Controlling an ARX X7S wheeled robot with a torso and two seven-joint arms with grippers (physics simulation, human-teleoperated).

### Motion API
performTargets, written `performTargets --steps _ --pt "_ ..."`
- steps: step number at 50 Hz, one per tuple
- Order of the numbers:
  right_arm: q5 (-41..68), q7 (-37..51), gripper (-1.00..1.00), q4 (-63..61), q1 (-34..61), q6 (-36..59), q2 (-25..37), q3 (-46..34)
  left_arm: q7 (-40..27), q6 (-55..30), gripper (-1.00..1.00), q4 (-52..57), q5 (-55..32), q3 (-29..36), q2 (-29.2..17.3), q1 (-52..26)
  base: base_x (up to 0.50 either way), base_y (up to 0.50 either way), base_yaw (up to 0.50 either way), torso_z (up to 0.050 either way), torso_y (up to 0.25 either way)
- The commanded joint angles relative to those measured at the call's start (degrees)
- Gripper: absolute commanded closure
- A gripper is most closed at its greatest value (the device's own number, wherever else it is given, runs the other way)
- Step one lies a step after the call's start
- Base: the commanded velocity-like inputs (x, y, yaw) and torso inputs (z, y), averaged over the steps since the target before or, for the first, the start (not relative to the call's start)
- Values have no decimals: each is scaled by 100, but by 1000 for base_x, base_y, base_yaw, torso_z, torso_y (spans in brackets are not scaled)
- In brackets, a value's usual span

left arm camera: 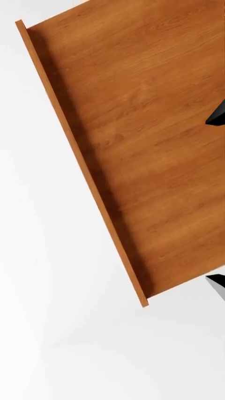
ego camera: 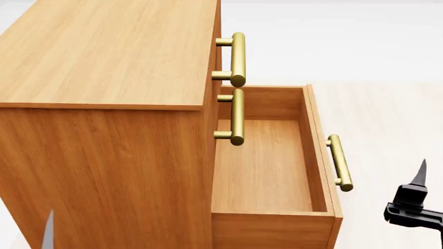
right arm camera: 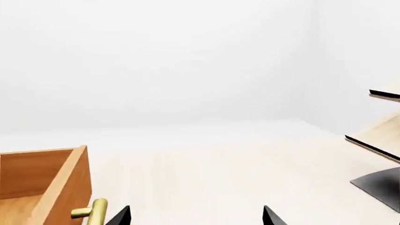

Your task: Close the bottom drawer of the cabinet.

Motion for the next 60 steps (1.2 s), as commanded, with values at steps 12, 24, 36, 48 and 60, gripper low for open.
performTargets --steps 12,24,36,48,60 --pt "-296 -689 -100 2301 -267 -1770 -468 -247 -6 -63 -100 28 26 68 -33 -22 0 0 0 0 0" --pt "-416 -1118 -100 3219 -238 -2503 -679 -509 -32 -63 -100 37 17 59 -49 -28 0 0 0 0 0" --pt "-443 -1376 -100 3481 -233 -2739 -762 -677 -46 -64 -100 42 5 67 -67 -18 0 0 0 0 0" --pt "-542 -1481 -100 3487 -89 -2720 -786 -875 -86 -5 -100 15 14 96 -86 33 0 0 0 0 0" --pt "-781 -1303 -100 4093 347 -2922 -907 -1016 -112 39 -100 -22 5 110 -110 52 0 0 0 0 0"
